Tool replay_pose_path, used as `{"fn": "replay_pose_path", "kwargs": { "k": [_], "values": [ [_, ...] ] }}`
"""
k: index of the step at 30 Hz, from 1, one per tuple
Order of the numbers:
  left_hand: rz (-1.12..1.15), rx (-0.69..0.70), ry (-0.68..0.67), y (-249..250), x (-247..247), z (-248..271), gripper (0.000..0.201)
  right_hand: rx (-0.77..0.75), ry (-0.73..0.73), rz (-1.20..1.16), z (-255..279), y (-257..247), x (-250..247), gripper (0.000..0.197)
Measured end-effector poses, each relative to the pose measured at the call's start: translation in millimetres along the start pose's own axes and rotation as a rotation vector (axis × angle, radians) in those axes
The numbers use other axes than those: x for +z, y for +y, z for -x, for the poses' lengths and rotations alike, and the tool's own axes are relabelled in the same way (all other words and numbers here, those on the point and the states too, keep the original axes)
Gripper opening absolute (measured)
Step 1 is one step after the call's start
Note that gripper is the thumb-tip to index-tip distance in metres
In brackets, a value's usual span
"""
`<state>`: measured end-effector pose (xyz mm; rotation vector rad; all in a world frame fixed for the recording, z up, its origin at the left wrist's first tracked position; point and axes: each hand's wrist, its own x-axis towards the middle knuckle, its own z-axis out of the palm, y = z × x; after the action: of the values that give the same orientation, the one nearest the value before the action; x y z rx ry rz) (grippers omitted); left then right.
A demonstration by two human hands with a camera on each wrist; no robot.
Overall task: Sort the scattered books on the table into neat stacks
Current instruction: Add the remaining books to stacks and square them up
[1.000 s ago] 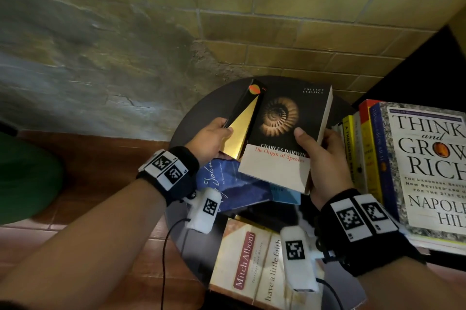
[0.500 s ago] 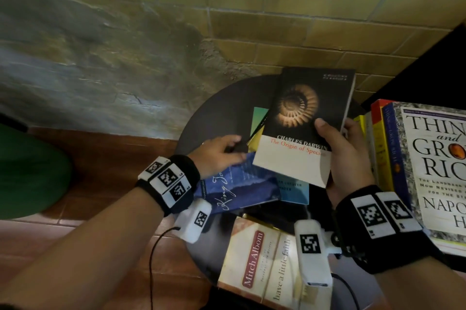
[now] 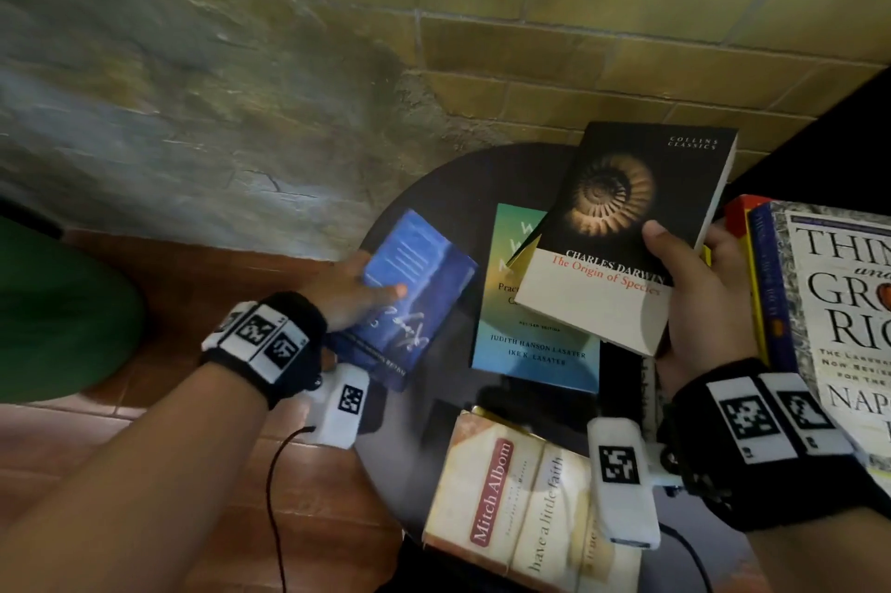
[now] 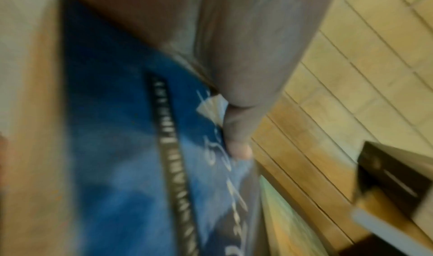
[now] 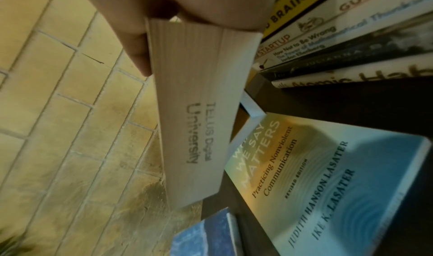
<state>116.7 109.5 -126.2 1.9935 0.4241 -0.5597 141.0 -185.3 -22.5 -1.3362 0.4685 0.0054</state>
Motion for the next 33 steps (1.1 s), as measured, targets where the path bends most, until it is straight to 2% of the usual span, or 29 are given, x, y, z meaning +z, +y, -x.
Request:
{"fn": "replay_pose_path", "kwargs": {
  "k": [1,4,6,8,9,10,11,13,15,17,20,22,25,27,31,33],
  "values": [
    [0.032,0.011,0.026,-6,-4,-1,0.058,0.006,-0.006,0.011,0,0,-1,0.04],
    [-0.025,-0.004,0.052,-11,-6,-3,0.079,0.035,-0.013,0.07,3,4,-2,0.036],
    [-0.253,0.037,0.171,-3,2,0,0.081,0.051,-0.014,0.102,6,7,-2,0.035],
    [-0.467,0.227,0.413,13,14,7,0.07,0.061,-0.034,0.106,9,9,-2,0.034],
    [-0.411,0.364,0.479,23,21,10,0.059,0.068,-0.046,0.099,10,9,-3,0.032],
    [-0.252,0.432,0.427,37,28,15,0.049,0.078,-0.059,0.084,12,9,-3,0.032],
    [-0.073,0.424,0.289,46,36,16,0.043,0.089,-0.074,0.062,13,10,-4,0.034],
    [0.223,0.276,-0.076,64,56,17,0.04,0.115,-0.096,0.033,16,12,-4,0.041],
    [0.399,0.134,-0.275,75,73,14,0.034,0.125,-0.104,0.03,19,14,-4,0.043],
    [0.465,0.084,-0.293,77,81,10,0.025,0.108,-0.077,0.048,20,16,-4,0.041],
    [0.533,0.023,-0.288,71,86,10,0.012,0.003,0.032,0.123,19,14,-7,0.044],
    [0.525,-0.04,-0.257,65,93,11,0.024,-0.084,0.081,0.163,15,7,-9,0.042],
    [0.42,-0.089,-0.162,59,102,13,0.042,-0.191,0.087,0.175,9,-7,-12,0.035],
    [0.197,-0.018,-0.119,58,101,10,0.056,-0.226,0.072,0.179,5,-16,-12,0.032],
    [-0.287,0.058,-0.147,66,94,8,0.077,-0.259,0.06,0.212,1,-24,-13,0.035],
    [-0.532,0.12,-0.098,71,91,5,0.091,-0.254,0.059,0.222,0,-24,-14,0.035]
  ]
}}
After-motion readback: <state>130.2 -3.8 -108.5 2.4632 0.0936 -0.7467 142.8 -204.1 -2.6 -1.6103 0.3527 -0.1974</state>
